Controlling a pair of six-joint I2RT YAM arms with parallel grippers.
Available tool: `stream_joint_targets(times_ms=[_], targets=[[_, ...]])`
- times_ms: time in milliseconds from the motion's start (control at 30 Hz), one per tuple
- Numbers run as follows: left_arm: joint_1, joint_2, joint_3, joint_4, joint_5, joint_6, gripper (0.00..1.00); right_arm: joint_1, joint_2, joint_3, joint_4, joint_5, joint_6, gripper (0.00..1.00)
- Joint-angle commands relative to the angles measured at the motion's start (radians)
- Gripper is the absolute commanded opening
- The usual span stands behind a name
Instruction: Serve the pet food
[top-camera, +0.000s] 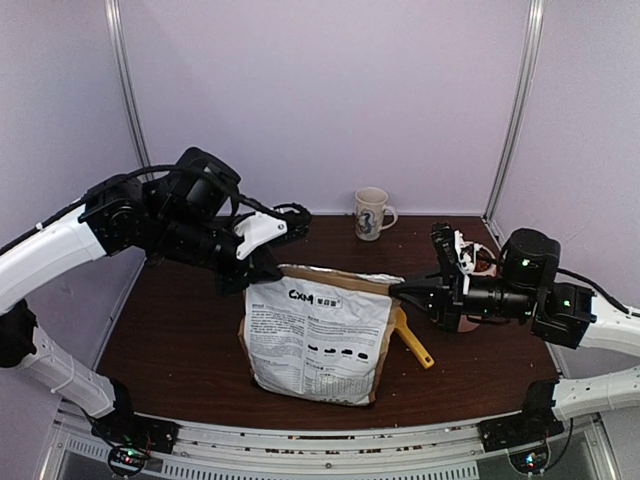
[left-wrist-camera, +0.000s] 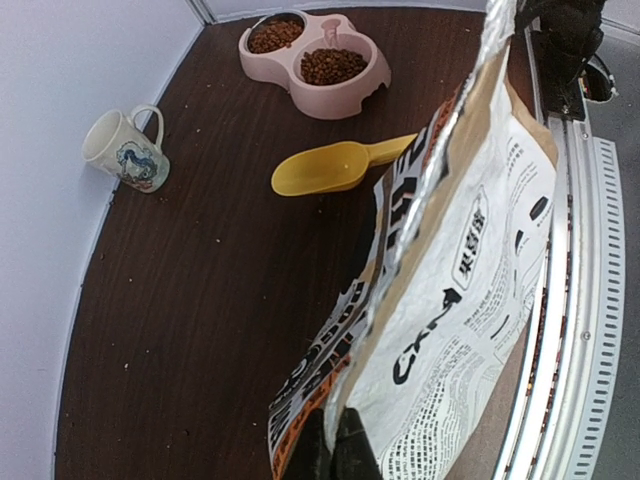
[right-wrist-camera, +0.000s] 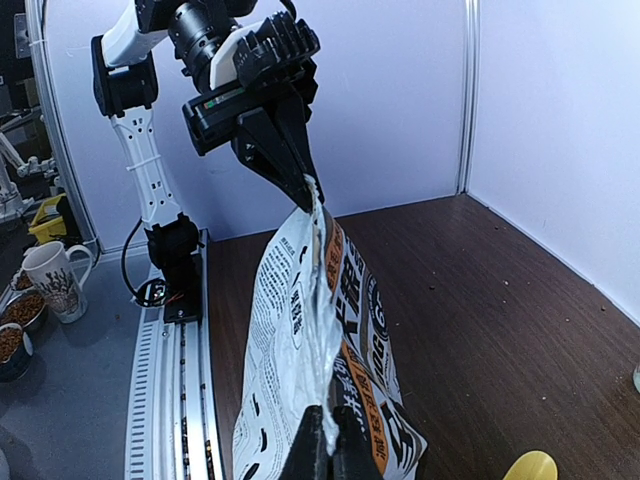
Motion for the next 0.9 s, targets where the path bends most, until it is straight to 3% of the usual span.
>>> stream_joint_targets(times_ms=[0, 33, 100, 167, 200, 300, 433, 500, 567, 633, 700, 867], targets=[[0.043, -0.028, -0.014, -0.039, -0.117, -0.002, 0.0, -0.005, -0.049, 0.001, 0.034, 0.02, 0.002, 0.0], [0.046, -0.029, -0.014, -0.04, -0.122, -0.004, 0.0, -0.005, -0.049, 0.0, 0.034, 0.02, 0.002, 0.0], [0.049, -0.031, -0.015, -0.04, -0.135, -0.005, 0.15, -0.006, -0.049, -0.001, 0.032, 0.022, 0.003, 0.0], [0.054, -0.033, -0.017, -0.041, -0.145, -0.004, 0.21, -0.006, -0.048, 0.0, 0.031, 0.022, 0.002, 0.0], [0.056, -0.035, -0.019, -0.041, -0.146, -0.002, 0.2, -0.005, -0.05, 0.0, 0.032, 0.022, 0.002, 0.0], [0.06, -0.042, -0.023, -0.04, -0.143, 0.001, 0.0, -0.005, -0.049, 0.0, 0.032, 0.024, 0.002, 0.0], [0.064, -0.048, -0.028, -0.04, -0.144, 0.002, 0.0, -0.005, -0.051, -0.001, 0.031, 0.027, -0.001, 0.0], [0.068, -0.052, -0.031, -0.041, -0.156, -0.001, 0.18, -0.005, -0.052, -0.001, 0.029, 0.027, -0.001, 0.0], [0.072, -0.055, -0.034, -0.041, -0.156, -0.001, 0.2, -0.004, -0.051, 0.0, 0.028, 0.027, -0.001, 0.0], [0.074, -0.057, -0.035, -0.04, -0.157, 0.0, 0.17, -0.005, -0.052, 0.0, 0.027, 0.028, -0.001, 0.0], [0.076, -0.058, -0.035, -0.041, -0.151, 0.004, 0.0, -0.005, -0.052, 0.0, 0.028, 0.028, -0.001, 0.0], [0.078, -0.063, -0.035, -0.04, -0.146, 0.004, 0.0, -0.006, -0.051, 0.001, 0.028, 0.028, -0.002, 0.0]])
